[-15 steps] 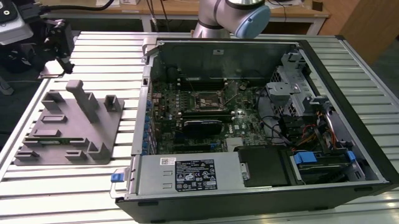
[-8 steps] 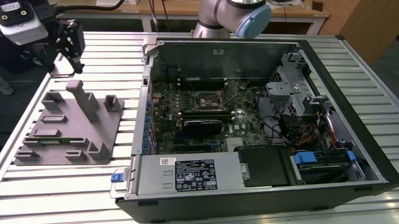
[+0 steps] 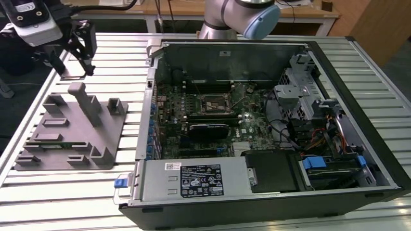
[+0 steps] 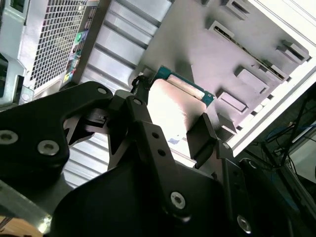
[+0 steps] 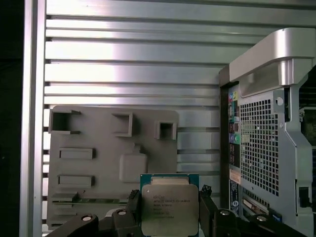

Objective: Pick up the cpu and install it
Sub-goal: 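Pick up the cpu and move it towards the insertion slot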

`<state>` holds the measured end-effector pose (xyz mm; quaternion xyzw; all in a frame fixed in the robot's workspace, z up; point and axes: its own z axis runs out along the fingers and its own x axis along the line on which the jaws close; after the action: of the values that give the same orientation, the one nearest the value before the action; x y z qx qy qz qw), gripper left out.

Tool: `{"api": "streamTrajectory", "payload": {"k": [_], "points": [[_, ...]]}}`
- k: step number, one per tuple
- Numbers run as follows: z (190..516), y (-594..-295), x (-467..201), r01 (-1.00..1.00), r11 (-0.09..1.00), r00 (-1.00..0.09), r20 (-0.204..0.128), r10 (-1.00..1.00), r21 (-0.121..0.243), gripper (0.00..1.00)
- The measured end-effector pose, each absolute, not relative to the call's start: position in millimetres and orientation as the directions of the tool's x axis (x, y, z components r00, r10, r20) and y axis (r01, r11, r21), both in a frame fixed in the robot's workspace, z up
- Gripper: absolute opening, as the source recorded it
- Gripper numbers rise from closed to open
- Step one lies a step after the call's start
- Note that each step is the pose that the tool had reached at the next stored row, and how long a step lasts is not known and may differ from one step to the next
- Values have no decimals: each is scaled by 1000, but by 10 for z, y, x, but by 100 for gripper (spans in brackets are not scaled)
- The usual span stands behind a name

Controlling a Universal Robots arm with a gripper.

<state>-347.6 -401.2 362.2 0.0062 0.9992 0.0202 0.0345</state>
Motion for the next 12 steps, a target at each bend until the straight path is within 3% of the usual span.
{"api": "streamTrajectory", "payload": {"k": [12], "points": [[3621, -4008, -3146, 11, 999, -998, -68, 14, 41, 55]]}}
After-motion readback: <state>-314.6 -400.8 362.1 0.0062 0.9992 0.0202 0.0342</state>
